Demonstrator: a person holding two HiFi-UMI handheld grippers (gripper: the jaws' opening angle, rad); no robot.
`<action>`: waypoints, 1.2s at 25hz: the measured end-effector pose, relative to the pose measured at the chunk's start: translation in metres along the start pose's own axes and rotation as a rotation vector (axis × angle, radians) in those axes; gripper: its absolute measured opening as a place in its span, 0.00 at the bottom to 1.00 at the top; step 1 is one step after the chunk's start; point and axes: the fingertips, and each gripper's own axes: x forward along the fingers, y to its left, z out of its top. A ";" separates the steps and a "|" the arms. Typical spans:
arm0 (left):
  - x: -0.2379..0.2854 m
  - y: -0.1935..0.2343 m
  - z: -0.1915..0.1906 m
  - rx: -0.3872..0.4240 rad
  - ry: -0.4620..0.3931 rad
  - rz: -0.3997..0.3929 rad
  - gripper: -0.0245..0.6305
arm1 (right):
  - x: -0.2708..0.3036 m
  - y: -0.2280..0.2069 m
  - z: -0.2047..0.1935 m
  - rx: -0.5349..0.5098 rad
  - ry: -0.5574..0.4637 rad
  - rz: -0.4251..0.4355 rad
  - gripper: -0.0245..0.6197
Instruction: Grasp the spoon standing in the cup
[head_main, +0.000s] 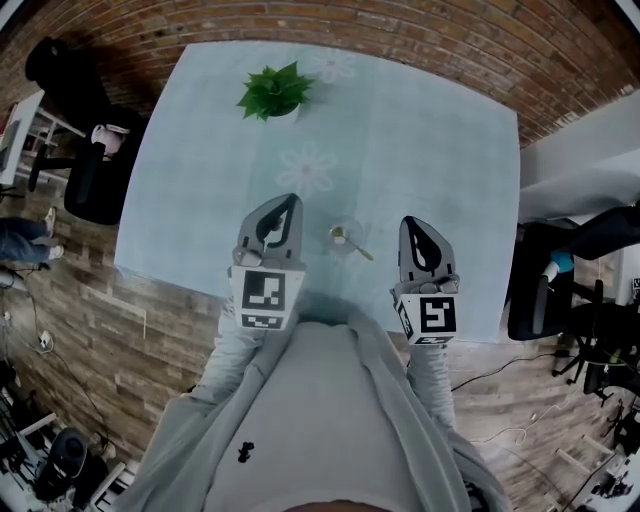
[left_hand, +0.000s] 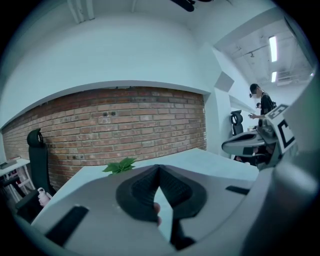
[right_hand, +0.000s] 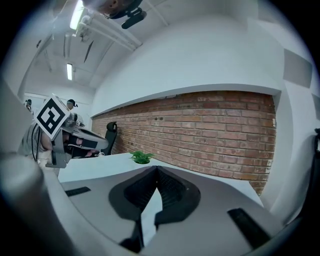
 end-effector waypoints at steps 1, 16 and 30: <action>0.001 0.000 0.000 -0.001 0.002 0.001 0.07 | 0.002 0.000 0.000 0.003 -0.001 0.004 0.06; 0.002 -0.006 -0.004 0.005 0.006 -0.062 0.07 | -0.001 0.018 -0.011 -0.010 0.039 0.030 0.06; -0.001 -0.009 -0.013 -0.007 0.013 -0.082 0.07 | -0.004 0.038 -0.032 0.163 0.078 0.115 0.08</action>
